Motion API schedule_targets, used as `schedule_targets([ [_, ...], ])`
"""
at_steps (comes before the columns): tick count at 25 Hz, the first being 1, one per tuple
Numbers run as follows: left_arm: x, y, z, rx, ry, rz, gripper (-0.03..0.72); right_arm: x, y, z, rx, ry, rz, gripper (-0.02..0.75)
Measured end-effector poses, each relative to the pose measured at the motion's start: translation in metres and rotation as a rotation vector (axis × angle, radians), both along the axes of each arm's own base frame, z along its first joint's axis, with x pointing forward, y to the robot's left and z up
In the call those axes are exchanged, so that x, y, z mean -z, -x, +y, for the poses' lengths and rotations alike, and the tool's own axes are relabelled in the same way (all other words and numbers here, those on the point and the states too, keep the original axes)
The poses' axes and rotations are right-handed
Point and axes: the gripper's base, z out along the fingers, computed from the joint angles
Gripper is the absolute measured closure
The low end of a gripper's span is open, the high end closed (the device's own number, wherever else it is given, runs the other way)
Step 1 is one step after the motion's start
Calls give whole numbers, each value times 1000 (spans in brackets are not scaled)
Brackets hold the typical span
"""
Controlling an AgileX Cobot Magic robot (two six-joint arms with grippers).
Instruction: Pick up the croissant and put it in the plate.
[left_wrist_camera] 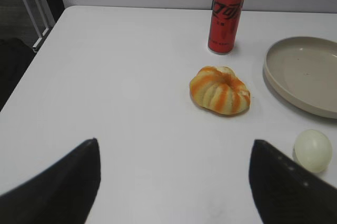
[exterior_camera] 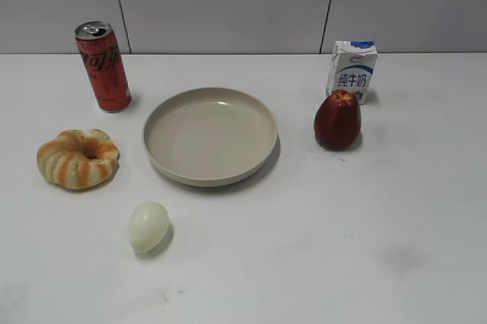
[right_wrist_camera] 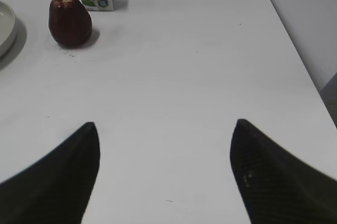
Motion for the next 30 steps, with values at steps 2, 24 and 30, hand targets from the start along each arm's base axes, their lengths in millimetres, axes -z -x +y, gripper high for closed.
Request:
schedule_targets([
  [2, 0, 0, 0, 0, 0, 0, 23, 0, 0, 0, 0, 0, 0, 154],
  [24, -26, -94, -3, -7, 128, 54, 59, 0, 0, 0, -2, -2, 0, 154],
  [30, -7, -178, -4, -42, 180, 286, 61, 0, 0, 0, -2, -3, 0, 154],
])
